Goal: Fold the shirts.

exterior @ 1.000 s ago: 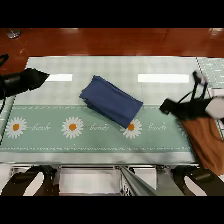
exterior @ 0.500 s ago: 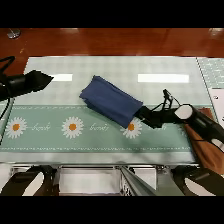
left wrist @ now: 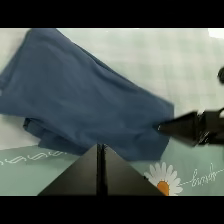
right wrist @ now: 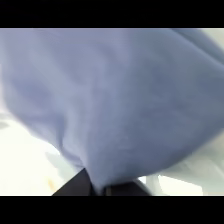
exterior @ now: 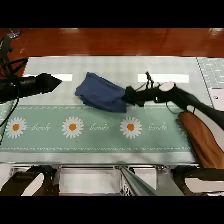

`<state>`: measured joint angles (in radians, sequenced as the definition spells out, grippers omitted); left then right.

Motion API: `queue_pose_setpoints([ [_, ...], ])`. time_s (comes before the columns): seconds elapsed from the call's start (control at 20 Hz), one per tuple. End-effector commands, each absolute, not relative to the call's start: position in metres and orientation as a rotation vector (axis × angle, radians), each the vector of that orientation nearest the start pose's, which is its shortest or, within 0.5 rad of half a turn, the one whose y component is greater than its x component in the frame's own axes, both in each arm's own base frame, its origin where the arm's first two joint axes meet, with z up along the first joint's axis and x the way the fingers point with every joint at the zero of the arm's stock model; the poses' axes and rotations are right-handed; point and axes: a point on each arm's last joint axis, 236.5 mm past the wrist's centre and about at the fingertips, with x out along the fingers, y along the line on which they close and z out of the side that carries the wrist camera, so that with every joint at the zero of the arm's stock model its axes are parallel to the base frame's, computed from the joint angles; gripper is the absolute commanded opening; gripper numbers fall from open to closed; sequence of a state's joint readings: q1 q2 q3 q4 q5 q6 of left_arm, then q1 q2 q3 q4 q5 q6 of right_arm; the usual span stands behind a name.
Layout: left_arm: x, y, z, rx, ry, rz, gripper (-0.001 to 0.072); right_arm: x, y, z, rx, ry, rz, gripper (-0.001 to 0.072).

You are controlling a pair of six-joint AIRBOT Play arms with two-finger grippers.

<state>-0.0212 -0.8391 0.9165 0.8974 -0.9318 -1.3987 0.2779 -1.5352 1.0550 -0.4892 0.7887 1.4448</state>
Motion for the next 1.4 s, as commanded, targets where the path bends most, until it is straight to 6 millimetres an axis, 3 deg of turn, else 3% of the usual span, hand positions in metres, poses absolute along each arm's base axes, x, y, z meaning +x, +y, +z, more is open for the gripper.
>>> queue_pose_setpoints([
  [0.0, 0.347, -0.127, 0.138, -0.437, 0.792, -0.424, 0.0023, 0.451, 0.265, 0.072, 0.737, 1.093, 0.667, 0.0027],
  [0.1, 0.347, -0.127, 0.138, -0.437, 0.792, -0.424, 0.0023, 0.467, 0.245, 0.127, 0.623, 1.029, 0.678, 0.0027],
  [0.25, 0.347, -0.127, 0.138, -0.436, 0.792, -0.424, 0.0023, 0.475, 0.197, 0.184, 0.500, 0.976, 0.613, 0.0027],
  [0.35, 0.347, -0.127, 0.138, -0.437, 0.792, -0.424, 0.0023, 0.470, 0.153, 0.217, 0.508, 0.924, 0.559, 0.0027],
  [0.4, 0.347, -0.127, 0.138, -0.437, 0.792, -0.424, 0.0023, 0.463, 0.124, 0.223, 0.506, 0.927, 0.494, 0.0027],
  [0.6, 0.347, -0.127, 0.138, -0.437, 0.792, -0.424, 0.0023, 0.399, 0.002, 0.207, 0.412, 1.058, 0.104, 0.0027],
  [0.75, 0.347, -0.127, 0.139, -0.438, 0.792, -0.424, 0.0023, 0.345, -0.051, 0.198, 0.518, 1.057, -0.095, 0.0027],
  [0.85, 0.347, -0.127, 0.138, -0.438, 0.793, -0.424, 0.0023, 0.301, -0.082, 0.178, 0.598, 1.072, -0.231, 0.0027],
  [0.95, 0.347, -0.127, 0.138, -0.438, 0.794, -0.425, 0.0023, 0.240, -0.123, 0.150, 0.656, 1.114, -0.458, 0.0027],
  [1.05, 0.347, -0.127, 0.138, -0.438, 0.795, -0.426, 0.0023, 0.164, -0.162, 0.126, 0.712, 1.174, -0.747, 0.0027],
  [1.15, 0.347, -0.127, 0.138, -0.438, 0.795, -0.426, 0.0023, 0.097, -0.173, 0.107, 0.796, 1.231, -0.992, 0.0028],
  [1.25, 0.347, -0.127, 0.138, -0.438, 0.796, -0.425, 0.0023, 0.050, -0.171, 0.089, 0.792, 1.273, -1.157, 0.0029],
  [1.3, 0.347, -0.128, 0.138, -0.438, 0.796, -0.426, 0.0023, 0.027, -0.173, 0.085, 0.770, 1.295, -1.265, 0.0076],
  [1.35, 0.347, -0.128, 0.138, -0.437, 0.797, -0.427, 0.0023, 0.015, -0.172, 0.078, 0.771, 1.321, -1.318, 0.0385],
])
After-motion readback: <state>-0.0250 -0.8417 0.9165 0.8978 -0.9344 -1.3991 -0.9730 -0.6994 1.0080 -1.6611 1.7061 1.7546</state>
